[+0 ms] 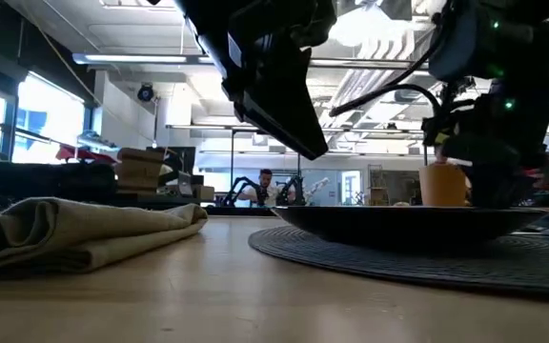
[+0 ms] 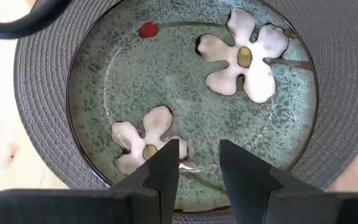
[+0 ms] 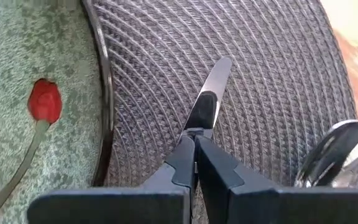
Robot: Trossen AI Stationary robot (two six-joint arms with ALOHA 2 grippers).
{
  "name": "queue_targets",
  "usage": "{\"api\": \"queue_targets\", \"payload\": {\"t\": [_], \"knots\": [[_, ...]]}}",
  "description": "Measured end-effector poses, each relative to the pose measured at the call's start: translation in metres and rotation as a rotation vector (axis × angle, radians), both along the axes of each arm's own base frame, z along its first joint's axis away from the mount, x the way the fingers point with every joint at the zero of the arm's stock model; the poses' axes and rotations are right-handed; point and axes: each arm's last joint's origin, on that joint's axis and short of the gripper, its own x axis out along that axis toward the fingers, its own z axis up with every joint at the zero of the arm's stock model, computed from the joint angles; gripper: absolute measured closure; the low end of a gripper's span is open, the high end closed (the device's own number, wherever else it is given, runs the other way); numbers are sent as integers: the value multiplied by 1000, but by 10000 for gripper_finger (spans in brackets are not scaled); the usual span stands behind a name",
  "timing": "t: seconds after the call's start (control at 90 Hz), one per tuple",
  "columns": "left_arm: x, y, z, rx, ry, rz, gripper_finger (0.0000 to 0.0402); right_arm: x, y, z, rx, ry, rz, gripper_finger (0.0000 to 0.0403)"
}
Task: Set table place
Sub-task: Adjust the silverware on the gray placemat
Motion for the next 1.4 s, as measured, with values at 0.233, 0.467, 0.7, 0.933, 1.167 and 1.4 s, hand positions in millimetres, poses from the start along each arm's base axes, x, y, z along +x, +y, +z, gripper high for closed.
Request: {"api": "queue_targets", "payload": {"t": [0.233, 0.467, 0.7, 0.933, 1.167, 1.4], "knots": [[0, 0, 0, -4, 0, 5, 304, -9, -2, 4, 9, 50, -55, 403], [1, 3, 0, 6, -4, 14, 304, -23, -2, 26, 65, 37, -49, 403], [7, 40, -3, -65, 22, 157, 304, -40, 14, 49, 143, -43, 45, 403], [-11, 60, -18, -51, 308, 74, 311, -49, 32, 50, 146, -48, 117, 403], [2, 35, -49, -58, 198, -124, 325, -51, 37, 50, 88, -92, 126, 403], [6, 33, -53, -38, 140, -93, 328, -51, 39, 51, 73, -114, 119, 403]]}}
